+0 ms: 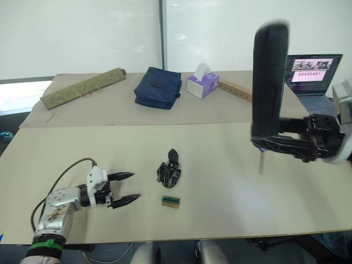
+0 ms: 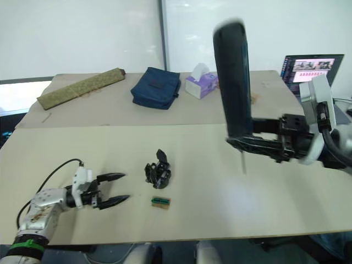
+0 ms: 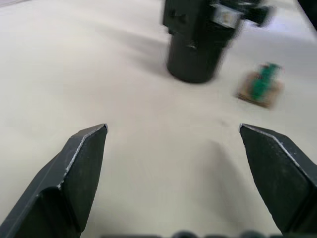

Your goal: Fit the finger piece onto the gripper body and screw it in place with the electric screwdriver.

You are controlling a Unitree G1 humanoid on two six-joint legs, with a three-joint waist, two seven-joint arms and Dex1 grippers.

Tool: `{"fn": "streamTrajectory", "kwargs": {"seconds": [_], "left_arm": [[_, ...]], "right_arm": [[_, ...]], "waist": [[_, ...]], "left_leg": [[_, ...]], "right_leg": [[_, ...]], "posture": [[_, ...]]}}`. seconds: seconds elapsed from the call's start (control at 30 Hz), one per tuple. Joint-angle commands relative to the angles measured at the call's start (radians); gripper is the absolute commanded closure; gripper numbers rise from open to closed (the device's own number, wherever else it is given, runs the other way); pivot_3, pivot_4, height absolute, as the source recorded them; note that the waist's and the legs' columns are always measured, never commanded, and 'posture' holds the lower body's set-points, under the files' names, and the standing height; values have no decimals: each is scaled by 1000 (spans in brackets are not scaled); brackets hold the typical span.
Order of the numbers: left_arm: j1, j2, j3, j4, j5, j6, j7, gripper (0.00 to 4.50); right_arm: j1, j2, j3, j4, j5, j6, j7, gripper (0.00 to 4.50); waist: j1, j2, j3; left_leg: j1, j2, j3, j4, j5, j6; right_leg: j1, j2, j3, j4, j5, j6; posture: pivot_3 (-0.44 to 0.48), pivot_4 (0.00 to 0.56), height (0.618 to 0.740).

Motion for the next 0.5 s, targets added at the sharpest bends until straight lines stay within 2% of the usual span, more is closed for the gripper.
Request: {"fn": "streamTrajectory", "kwargs": {"seconds": [0.03,0.13,0.3,0.4,0.5], "left_arm": [[-12,54,64,-88,-83,32,-80,13],[-27,93,86,-93,-103,80,-112,13],[-31,113,105,-105,-102,131,-107,13],[-22,112,121,-128,-95,176,-47,13],[1,125,127,-150,-105,213,-52,13]], "right_arm": [[106,-185,56,77,-149,104,63,2602],[115,-211,192,159,-233,92,72,2602],[10,-134,427,277,-429,1,71,2602],[-58,-85,519,352,-526,-52,100,2602],[-110,-53,581,407,-605,-103,132,2602]], "waist": [[16,-1,1],[20,0,1],[11,6,9],[7,7,14],[8,8,17]], "left_leg": [[-3,0,0,1,0,0],[-6,0,1,3,0,0],[-11,-1,3,7,0,0],[-11,-1,4,9,0,0],[-11,-2,4,9,0,0]], "right_leg": [[-1,-1,-1,-1,0,0],[-2,-3,-2,-4,1,1],[-3,-1,-1,-10,5,7],[-3,-1,0,-9,6,9],[-3,0,0,-8,6,10]], "posture": [[0,150,740],[0,150,740],[0,150,740],[0,150,740],[0,150,740]]}}
